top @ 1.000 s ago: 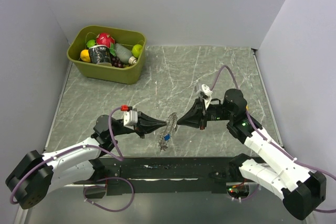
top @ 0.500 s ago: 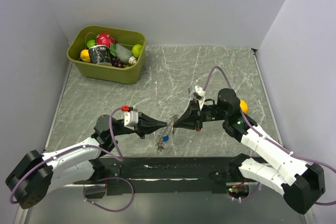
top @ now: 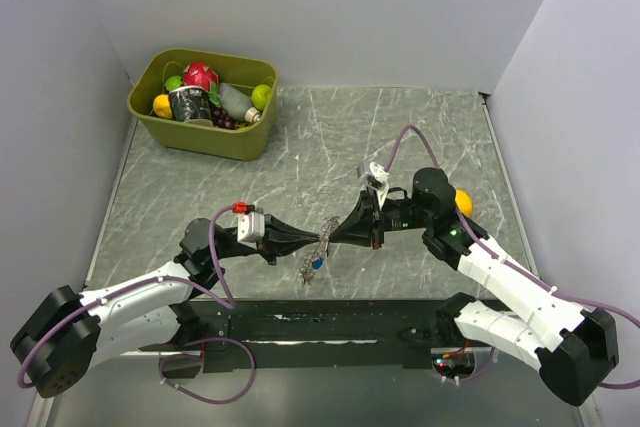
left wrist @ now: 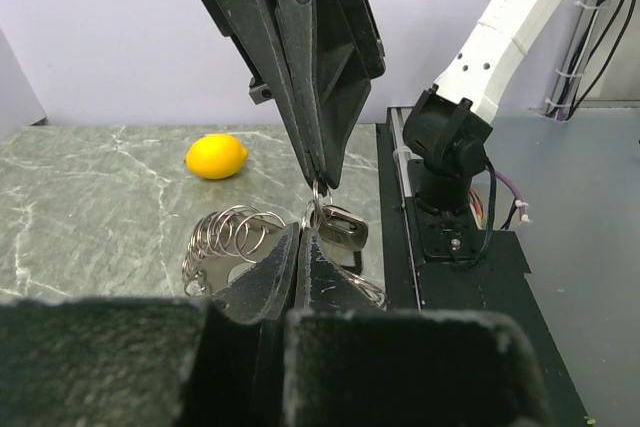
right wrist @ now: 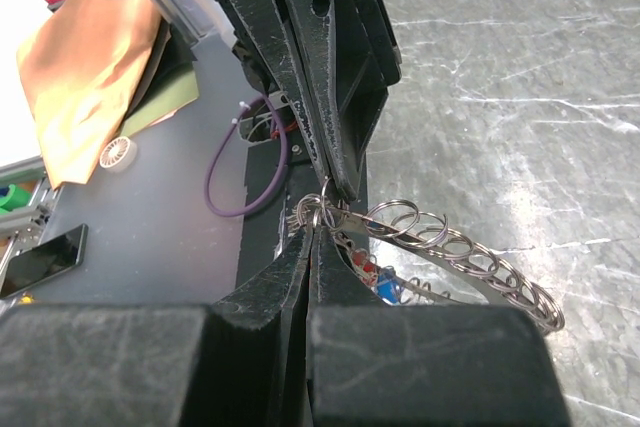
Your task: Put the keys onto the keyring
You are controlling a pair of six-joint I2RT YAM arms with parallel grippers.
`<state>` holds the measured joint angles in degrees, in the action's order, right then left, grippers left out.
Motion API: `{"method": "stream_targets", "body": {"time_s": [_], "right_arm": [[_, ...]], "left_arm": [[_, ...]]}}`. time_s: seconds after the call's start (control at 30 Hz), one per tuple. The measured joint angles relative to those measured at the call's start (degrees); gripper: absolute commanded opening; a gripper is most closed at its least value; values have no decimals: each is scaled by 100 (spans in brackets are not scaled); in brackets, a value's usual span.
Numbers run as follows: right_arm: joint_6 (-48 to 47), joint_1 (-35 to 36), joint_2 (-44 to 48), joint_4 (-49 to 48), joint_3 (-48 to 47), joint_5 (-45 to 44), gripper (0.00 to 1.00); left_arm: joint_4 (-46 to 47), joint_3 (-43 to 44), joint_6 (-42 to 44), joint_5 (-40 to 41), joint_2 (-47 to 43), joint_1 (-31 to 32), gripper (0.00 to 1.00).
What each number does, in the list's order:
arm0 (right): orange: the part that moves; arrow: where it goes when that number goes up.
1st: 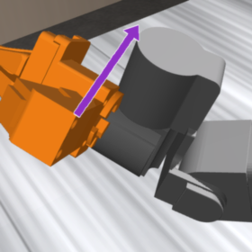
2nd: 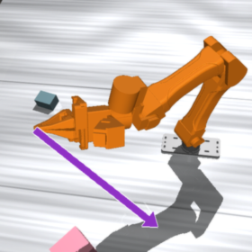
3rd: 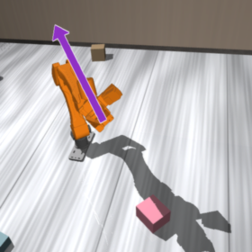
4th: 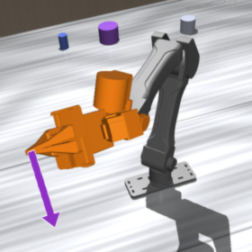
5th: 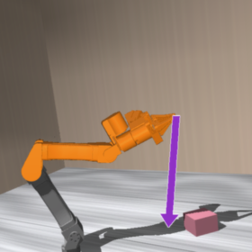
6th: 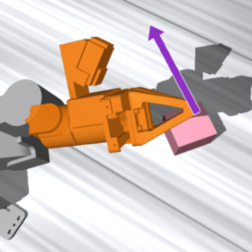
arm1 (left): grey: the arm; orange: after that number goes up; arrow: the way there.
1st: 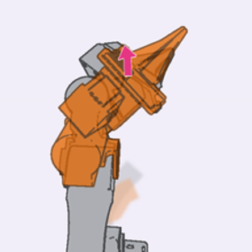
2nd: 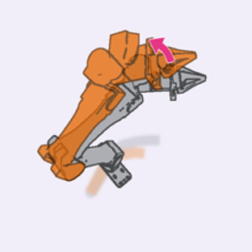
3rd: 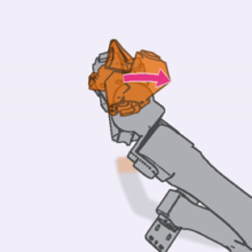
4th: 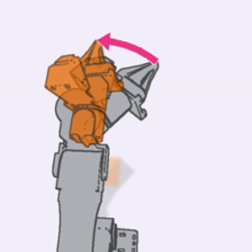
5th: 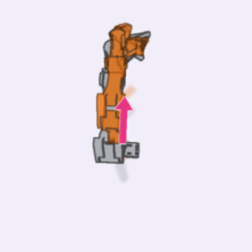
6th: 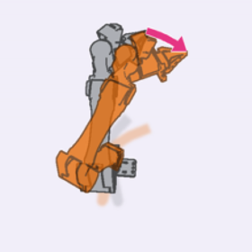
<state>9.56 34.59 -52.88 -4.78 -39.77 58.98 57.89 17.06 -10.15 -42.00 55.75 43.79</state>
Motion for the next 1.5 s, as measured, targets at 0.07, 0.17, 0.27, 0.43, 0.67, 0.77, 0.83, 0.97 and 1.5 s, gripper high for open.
{"method": "stream_targets", "body": {"time_s": [0.07, 0.17, 0.27, 0.43, 0.67, 0.77, 0.83, 0.97, 1.5], "right_arm": [[2, 4, -7, 0, -2, -9, 0], [2, 7, -20, 0, -4, -61, 0], [2, 7, -20, 0, -4, -111, 0], [2, 7, -20, 2, -4, -166, 0], [0, 7, 35, 7, -4, -267, 0], [-2, 7, 103, 7, -4, -295, 0], [-2, 7, 131, 7, -4, -304, 0], [-2, 7, 155, 7, -4, -326, 0], [-50, 7, 236, 15, 48, -433, 0]], "left_arm": [[-2, 2, 2, 0, 0, 9, 1], [-4, 2, 2, -2, 0, 20, 1], [-11, 2, 4, 0, 0, 20, 1], [-15, 2, 9, 7, -2, 28, 1], [-33, 2, 70, 98, -76, 31, 1], [-33, 0, 92, 140, -116, 35, 1], [-33, 2, 94, 162, -129, 39, 1], [-33, 2, 94, 203, -129, 46, 1], [17, 0, 90, 361, -184, 55, 1]]}}
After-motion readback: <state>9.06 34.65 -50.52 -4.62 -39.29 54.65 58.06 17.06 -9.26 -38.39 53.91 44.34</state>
